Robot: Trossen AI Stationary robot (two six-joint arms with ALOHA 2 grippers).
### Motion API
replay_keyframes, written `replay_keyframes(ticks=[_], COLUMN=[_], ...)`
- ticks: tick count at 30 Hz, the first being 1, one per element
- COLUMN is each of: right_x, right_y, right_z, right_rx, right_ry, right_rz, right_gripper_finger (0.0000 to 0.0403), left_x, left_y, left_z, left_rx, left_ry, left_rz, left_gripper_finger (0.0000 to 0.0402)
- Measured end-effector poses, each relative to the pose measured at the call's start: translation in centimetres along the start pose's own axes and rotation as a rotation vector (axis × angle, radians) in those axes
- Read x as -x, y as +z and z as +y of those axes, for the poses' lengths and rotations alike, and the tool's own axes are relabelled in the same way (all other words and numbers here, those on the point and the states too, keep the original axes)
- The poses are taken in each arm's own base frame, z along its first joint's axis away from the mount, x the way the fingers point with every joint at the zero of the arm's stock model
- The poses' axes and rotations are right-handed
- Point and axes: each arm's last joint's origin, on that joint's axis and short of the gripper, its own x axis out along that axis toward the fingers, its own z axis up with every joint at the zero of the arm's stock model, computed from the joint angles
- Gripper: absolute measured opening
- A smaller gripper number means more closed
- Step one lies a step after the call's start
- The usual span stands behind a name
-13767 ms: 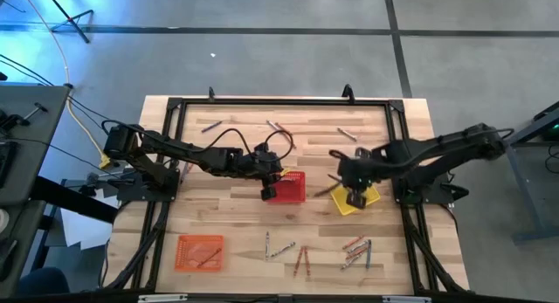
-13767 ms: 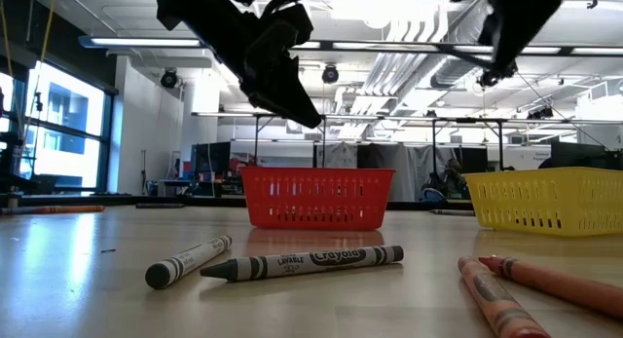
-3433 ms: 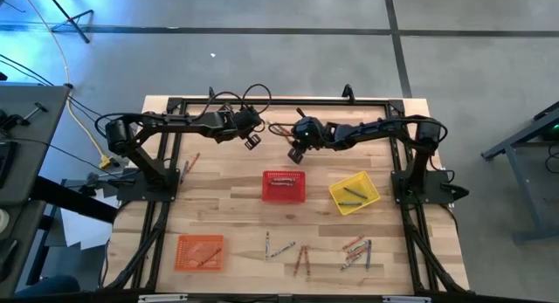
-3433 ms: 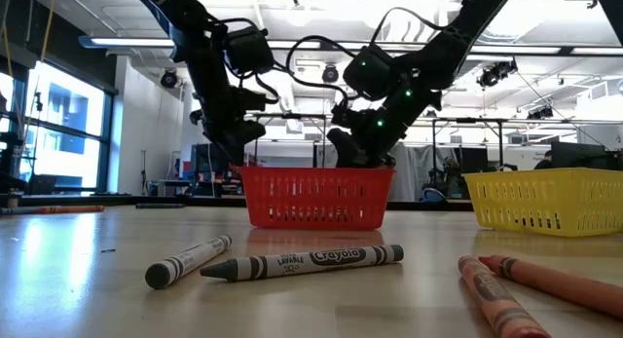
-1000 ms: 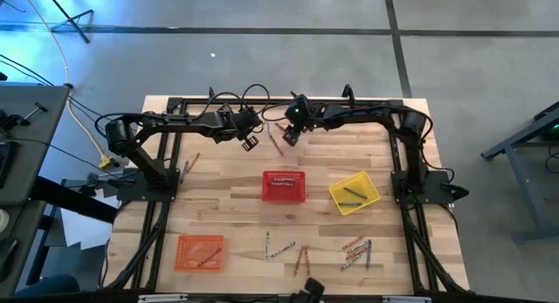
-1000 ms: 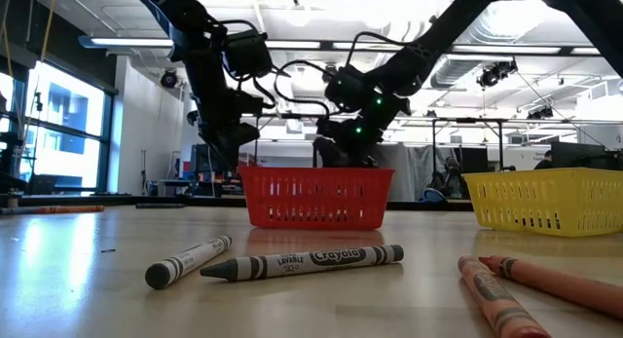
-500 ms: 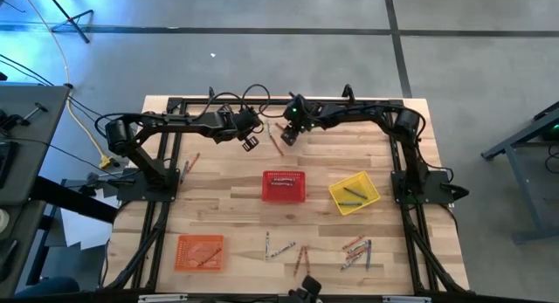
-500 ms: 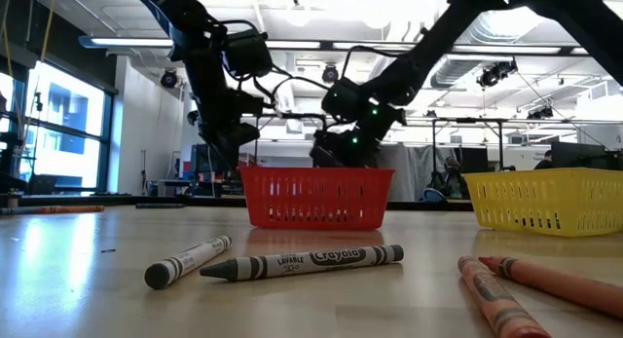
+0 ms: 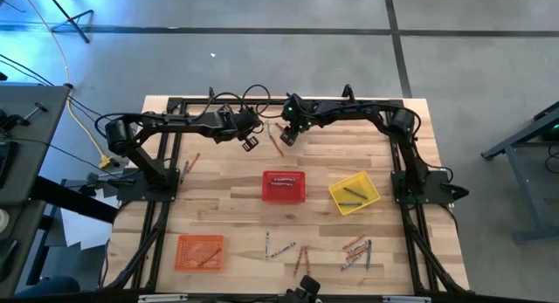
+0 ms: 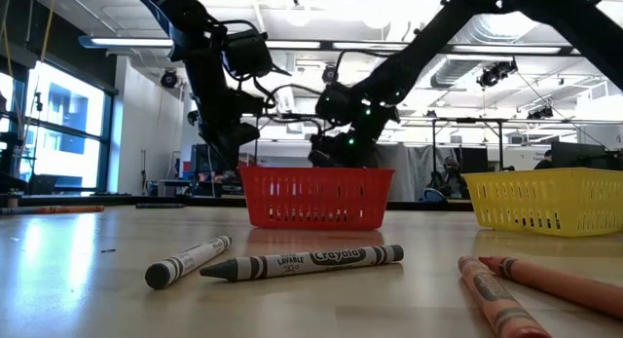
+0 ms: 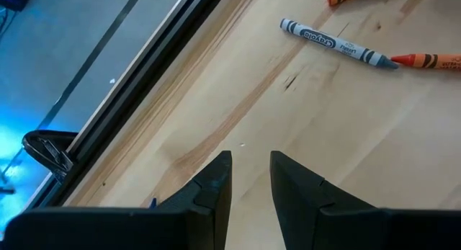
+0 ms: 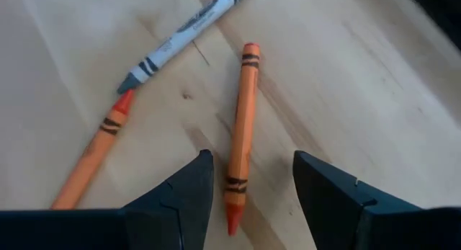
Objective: Sort crayons
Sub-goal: Put the orange crayon into the orange bin
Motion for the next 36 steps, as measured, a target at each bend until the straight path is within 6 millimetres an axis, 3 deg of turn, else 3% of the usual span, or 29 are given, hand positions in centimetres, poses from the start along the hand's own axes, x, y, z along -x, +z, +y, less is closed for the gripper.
replay_keyframes(ticks=[10,26,36], right_x=[-1.3,-1.0,-0.6], right_y=[2.0,1.6,1.8], right_z=[0.8,0.5,0.5], right_rx=[0.015,0.032,0.066], right_ry=[-0.053,-0.074,-0.055], right_rz=[0.124,0.228,0.266], right_gripper_finger=[0.0179,0.0014,0.0005], left_x=[0.0,0.0,0.1], left_y=[0.0,-0.1,-0.8], left_z=[0.0,0.0,0.0], left_rx=[-0.008,-0.014,-0.028], left_ry=[-0.003,-0.002,0.008], left_rz=[0.001,0.008,0.073], left_gripper_finger=[0.0083,0.0083,0.0083])
